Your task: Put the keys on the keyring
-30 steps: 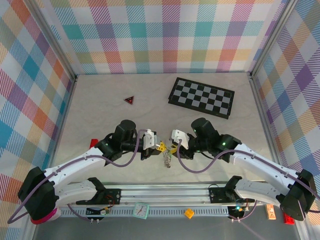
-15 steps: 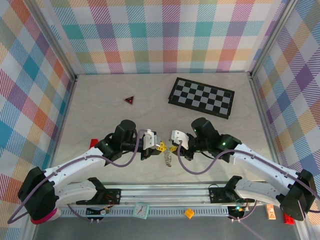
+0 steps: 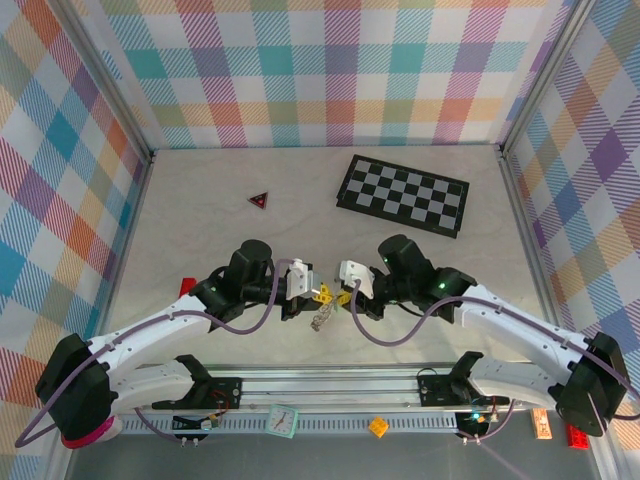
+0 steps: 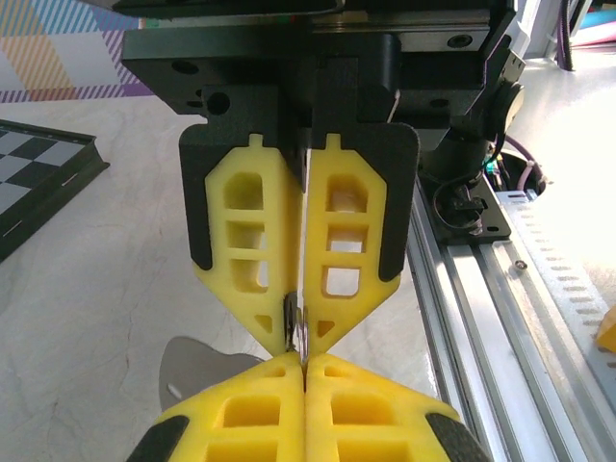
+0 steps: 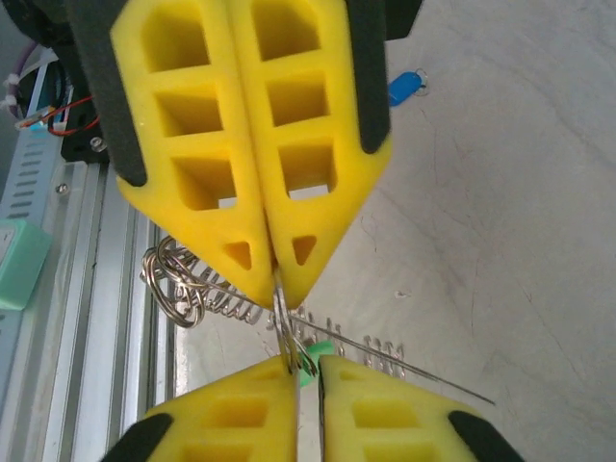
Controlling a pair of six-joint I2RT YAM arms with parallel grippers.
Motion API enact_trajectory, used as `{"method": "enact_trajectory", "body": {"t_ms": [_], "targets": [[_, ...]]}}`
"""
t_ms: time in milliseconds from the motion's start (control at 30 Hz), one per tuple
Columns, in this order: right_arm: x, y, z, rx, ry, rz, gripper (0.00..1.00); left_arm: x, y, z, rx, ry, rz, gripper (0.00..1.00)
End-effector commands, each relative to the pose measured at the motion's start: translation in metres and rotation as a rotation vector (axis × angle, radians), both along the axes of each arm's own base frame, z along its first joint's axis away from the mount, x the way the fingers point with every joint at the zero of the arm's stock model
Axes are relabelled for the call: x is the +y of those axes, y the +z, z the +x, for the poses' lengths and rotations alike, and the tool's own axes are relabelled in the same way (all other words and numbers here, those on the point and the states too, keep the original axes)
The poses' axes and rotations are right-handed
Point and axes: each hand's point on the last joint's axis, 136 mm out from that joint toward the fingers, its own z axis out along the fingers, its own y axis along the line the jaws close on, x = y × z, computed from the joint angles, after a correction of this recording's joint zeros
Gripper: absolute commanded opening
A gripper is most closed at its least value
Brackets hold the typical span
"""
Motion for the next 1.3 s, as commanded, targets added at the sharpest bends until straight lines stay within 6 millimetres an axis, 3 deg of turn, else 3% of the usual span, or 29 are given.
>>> {"method": "enact_trajectory", "body": {"t_ms": [0,133,400,533,833,1267], "targets": [[-0.004,0.008,0.003,-0.037,-0.040,0.033,0.21,-0.002,0.012,-0.006,-0.038,-0.033,-0.051,0.00],[-0.013,0.004,0.002,-0.017,-0.091,0.029,0.30,-0.003,0.012,-0.004,-0.018,-0.019,-0.058,0.00],[-0.012,-0.014,-0.008,0.100,-0.132,0.055,0.33,-0.005,0.014,0.001,-0.001,0.008,-0.088,0.00],[-0.006,-0.014,-0.011,0.112,-0.116,0.105,0.37,-0.006,0.015,0.003,0.005,0.016,-0.100,0.00],[0.002,-0.017,0.006,0.042,-0.180,0.152,0.40,-0.009,0.015,0.006,0.015,0.026,-0.121,0.00],[0.006,-0.012,0.012,-0.029,-0.182,0.220,0.37,-0.011,0.016,0.007,0.018,0.024,-0.125,0.00]]}}
